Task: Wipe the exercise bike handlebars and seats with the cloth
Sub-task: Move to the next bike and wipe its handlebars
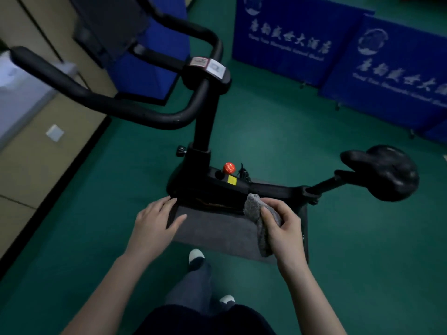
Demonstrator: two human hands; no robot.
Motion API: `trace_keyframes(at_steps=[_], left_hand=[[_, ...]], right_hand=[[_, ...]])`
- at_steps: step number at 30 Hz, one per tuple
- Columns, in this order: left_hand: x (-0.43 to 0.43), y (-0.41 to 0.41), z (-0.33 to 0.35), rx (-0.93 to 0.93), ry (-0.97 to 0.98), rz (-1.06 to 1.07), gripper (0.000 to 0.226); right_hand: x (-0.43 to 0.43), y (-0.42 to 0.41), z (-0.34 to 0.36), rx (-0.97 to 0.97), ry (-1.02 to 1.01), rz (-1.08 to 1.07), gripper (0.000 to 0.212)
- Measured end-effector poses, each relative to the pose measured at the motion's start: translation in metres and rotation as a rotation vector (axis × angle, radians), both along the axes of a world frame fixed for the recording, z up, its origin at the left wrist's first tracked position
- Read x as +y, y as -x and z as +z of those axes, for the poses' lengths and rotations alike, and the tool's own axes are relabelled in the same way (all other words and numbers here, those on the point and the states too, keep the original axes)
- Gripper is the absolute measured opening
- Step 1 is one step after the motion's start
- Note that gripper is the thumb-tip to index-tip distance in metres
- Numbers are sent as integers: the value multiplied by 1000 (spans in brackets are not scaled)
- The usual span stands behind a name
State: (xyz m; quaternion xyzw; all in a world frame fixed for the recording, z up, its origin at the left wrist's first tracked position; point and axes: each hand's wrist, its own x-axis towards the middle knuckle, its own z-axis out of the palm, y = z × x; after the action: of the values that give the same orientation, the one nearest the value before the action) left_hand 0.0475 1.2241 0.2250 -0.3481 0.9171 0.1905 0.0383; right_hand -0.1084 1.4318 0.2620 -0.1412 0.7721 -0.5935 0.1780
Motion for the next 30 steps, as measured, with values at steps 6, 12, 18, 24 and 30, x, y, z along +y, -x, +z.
trace_keyframes(at_steps=[6,12,18,24,30], left_hand=[[-30,-1,6,34,14,122,62],[-66,11,19,124,17,275,64],[-100,17,37,199,49,382,69],[-119,15,59,314,82,532,66],[-136,14,72,403,117,687,65]], right_hand=[[-49,23,19,55,88,94,18],[-103,58,60,154,185,173,17],[-152,77,85,252,238,257,19],[-191,77,105,305,281,434,23],[-250,82,112,308,307,664,20]])
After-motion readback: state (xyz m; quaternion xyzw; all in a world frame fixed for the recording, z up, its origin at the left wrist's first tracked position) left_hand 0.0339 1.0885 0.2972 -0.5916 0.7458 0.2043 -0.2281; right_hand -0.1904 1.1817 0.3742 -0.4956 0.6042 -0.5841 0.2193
